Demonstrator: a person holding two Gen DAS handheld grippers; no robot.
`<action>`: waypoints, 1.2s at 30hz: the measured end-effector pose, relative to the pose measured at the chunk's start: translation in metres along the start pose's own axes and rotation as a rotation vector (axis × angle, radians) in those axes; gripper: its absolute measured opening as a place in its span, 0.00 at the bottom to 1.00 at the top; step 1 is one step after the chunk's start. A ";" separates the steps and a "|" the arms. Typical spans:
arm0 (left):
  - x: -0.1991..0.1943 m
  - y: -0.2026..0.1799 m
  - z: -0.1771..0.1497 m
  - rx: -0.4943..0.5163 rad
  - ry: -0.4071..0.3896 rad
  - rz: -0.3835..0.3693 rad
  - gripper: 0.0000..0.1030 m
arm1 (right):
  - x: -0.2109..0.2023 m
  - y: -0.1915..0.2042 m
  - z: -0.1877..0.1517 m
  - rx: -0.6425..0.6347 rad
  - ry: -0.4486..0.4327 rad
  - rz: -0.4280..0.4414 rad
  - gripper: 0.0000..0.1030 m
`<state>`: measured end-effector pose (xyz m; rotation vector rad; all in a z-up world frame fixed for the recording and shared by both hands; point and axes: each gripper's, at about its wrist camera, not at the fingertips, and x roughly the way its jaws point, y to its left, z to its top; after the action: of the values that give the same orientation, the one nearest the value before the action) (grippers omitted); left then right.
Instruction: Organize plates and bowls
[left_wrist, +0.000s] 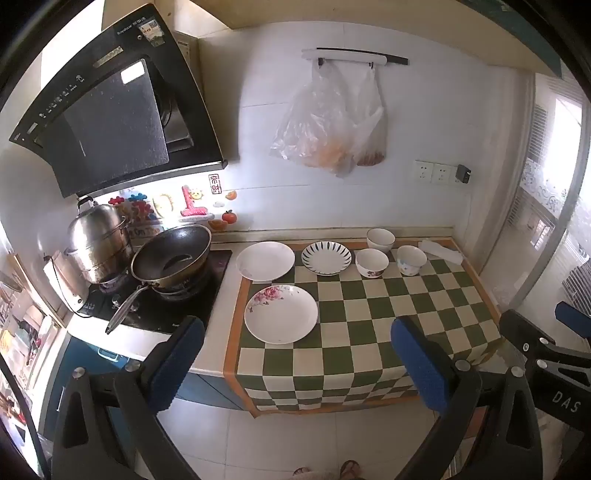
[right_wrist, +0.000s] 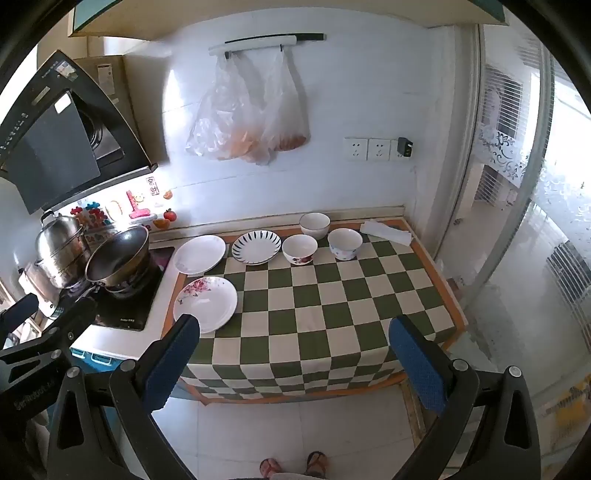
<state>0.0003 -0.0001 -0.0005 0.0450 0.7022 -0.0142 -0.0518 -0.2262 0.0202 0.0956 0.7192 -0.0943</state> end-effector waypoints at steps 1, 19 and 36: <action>0.000 0.000 0.000 0.001 -0.009 -0.004 1.00 | 0.000 0.001 0.000 -0.005 -0.005 -0.002 1.00; -0.005 -0.001 -0.008 -0.024 0.010 -0.028 1.00 | -0.002 -0.010 -0.002 0.018 0.007 -0.003 1.00; -0.007 0.002 -0.006 -0.023 0.015 -0.022 1.00 | -0.006 -0.010 -0.001 0.018 0.009 0.001 1.00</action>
<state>-0.0090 0.0018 -0.0003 0.0154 0.7180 -0.0273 -0.0585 -0.2357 0.0228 0.1135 0.7271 -0.0995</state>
